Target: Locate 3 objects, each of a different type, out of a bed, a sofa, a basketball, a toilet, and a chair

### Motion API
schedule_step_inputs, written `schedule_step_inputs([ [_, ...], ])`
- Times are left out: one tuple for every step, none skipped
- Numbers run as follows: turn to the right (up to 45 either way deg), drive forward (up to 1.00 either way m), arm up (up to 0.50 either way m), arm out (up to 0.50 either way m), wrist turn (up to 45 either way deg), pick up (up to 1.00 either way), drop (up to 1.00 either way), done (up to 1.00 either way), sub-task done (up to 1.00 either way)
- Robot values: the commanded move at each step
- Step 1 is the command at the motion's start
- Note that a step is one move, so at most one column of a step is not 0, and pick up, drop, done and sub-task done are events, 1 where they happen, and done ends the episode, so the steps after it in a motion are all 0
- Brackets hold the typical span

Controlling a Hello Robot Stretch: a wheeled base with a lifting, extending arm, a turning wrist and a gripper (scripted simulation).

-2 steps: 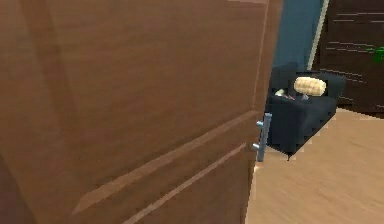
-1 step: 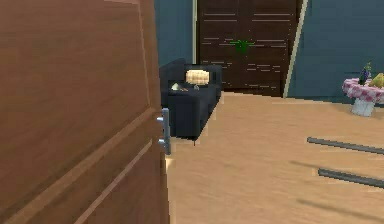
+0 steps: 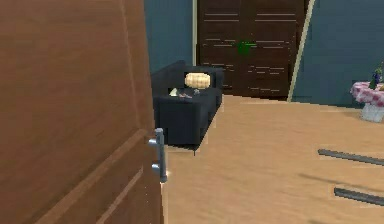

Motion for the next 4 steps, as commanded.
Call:
schedule_step_inputs([
  [45.0,0.0,0.0,0.0,0.0,0.0,0.0,0.0,0.0],
  [0.0,0.2,0.0,0.0,0.0,0.0,0.0,0.0,0.0],
  [-24.0,0.0,0.0,0.0,0.0,0.0,0.0,0.0,0.0],
  [0.0,1.0,0.0,0.0,0.0,0.0,0.0,0.0,0.0],
])
